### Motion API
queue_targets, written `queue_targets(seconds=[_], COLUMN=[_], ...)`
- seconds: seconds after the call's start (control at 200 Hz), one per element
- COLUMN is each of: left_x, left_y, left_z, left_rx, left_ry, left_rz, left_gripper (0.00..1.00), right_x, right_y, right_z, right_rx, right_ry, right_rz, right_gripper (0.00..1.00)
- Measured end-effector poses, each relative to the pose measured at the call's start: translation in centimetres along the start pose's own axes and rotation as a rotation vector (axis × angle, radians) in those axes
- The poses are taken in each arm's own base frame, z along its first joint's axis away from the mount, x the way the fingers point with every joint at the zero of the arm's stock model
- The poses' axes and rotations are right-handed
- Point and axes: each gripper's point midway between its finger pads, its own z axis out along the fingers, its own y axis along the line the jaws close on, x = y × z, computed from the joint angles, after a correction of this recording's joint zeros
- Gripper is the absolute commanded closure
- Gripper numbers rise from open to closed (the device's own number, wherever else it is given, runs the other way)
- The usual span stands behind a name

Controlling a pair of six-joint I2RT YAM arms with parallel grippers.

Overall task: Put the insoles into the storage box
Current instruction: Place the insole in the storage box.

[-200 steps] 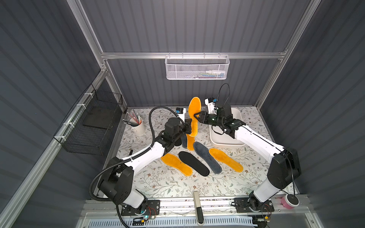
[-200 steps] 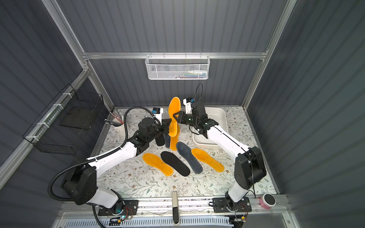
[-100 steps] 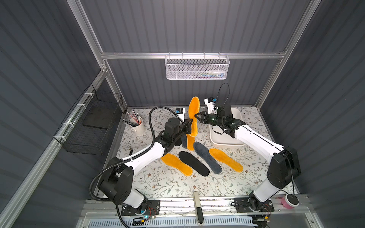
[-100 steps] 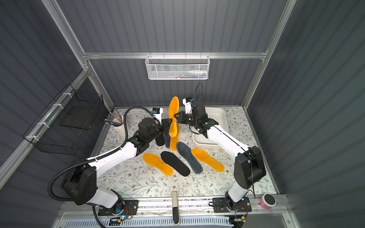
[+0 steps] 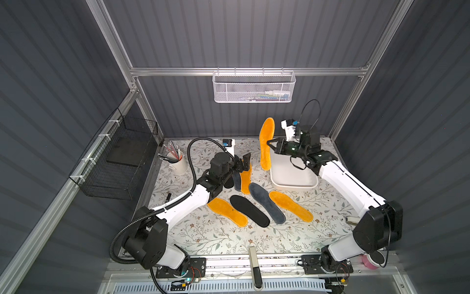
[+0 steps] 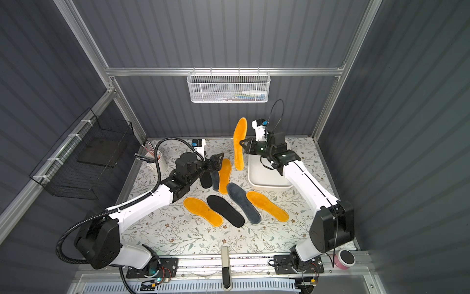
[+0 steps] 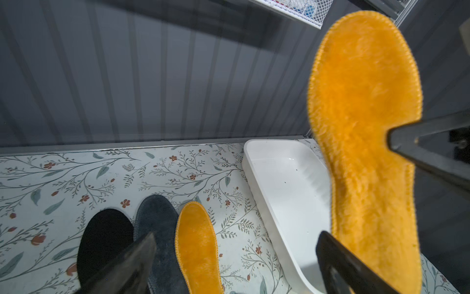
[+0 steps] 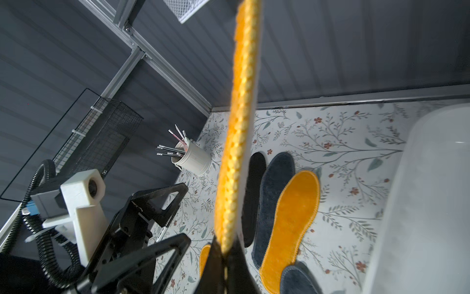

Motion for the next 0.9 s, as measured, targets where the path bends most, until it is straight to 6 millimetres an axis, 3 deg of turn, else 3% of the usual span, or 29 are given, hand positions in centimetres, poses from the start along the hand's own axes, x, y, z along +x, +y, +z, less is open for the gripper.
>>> queue_targets(seconds=[0.15, 0.29, 0.6, 0.901], left_x=[0.8, 1.7, 2.7, 4.1], left_y=[0.8, 1.3, 1.7, 2.5], left_z=[-0.1, -0.1, 0.1, 0.4], left_rx=[-0.039, -0.055, -0.074, -0.103], left_ry=[0.021, 0.047, 0.081, 0.124], left_rz=[0.035, 0.059, 0.097, 0.129], left_gripper=[0.0, 0.0, 0.0, 0.0], right_x=[-1.0, 0.4, 5.8, 6.5], right_y=[-4.4, -9.2, -16.3, -19.7], right_z=[-3.4, -4.5, -0.9, 2.2], right_rx=[0.089, 0.178, 0.278, 0.301], right_ry=[0.002, 0.072, 0.304, 0.37], right_rz=[0.057, 0.148, 0.291, 0.322], right_gripper=[1.0, 1.0, 1.0, 1.0])
